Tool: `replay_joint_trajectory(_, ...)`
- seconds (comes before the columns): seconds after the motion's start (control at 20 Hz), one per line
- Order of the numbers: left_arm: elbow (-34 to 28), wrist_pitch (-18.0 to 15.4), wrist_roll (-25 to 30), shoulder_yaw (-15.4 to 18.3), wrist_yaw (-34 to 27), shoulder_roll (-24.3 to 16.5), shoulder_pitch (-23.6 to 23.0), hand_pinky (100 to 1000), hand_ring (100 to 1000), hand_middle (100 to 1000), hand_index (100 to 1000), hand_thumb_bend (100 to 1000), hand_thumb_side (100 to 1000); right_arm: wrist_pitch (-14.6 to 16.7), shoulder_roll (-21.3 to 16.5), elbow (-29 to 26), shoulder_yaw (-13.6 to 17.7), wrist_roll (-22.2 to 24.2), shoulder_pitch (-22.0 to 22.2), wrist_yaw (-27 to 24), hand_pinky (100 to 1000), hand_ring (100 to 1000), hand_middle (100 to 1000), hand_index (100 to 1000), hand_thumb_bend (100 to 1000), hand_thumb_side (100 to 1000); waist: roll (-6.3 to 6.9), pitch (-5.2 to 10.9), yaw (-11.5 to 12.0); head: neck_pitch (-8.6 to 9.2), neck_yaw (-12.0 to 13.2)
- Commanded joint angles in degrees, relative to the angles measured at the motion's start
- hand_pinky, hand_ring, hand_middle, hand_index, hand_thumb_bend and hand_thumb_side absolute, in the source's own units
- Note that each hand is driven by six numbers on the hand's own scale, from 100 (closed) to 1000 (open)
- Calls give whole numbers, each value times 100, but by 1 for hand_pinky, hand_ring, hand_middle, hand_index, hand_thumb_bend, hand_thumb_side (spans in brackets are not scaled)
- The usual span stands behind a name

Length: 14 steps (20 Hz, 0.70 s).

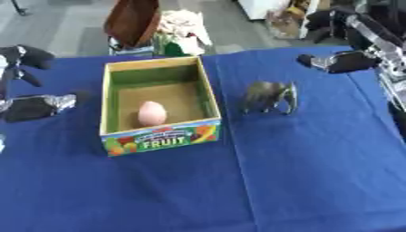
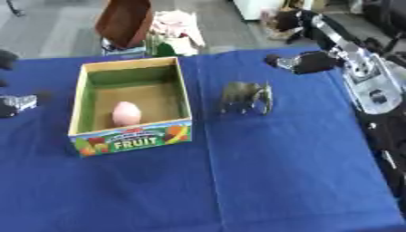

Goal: Pick up objects on the table and place them in the box.

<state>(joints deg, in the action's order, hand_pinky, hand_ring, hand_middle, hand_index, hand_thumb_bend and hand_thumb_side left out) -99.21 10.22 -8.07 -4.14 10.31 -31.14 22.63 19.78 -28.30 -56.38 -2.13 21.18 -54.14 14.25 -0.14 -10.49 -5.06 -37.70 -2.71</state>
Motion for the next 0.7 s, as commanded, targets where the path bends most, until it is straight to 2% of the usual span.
replay_joint_trajectory(0.05,-476,87,-207,166,-294,-59,-114,504,653,519,666,820,218,32,52,400,-54,283,-311,308,707,849,765,872,520,260,16,73,11,67,-10)
replay_joint_trajectory(0.3,-660,160,-310,244,-748,-36,-278,499,650,516,664,818,210,349,310,1140,-2,571,-548,763,717,858,772,878,538,267,48,56,31,69,-37)
replay_joint_trajectory(0.4,-680,145,-326,263,-884,-19,-295,498,649,515,663,809,205,480,409,1408,30,524,-598,942,717,857,770,878,566,241,66,46,44,61,-43)
replay_joint_trajectory(0.45,-685,140,-334,273,-925,-9,-295,497,649,515,663,817,201,535,454,1514,44,481,-612,1038,717,857,770,877,538,269,74,42,49,60,-44)
replay_joint_trajectory(0.7,-697,127,-310,281,-979,29,-314,496,648,513,663,817,200,680,638,1804,110,280,-621,1554,717,855,769,876,536,269,99,19,66,60,-58)
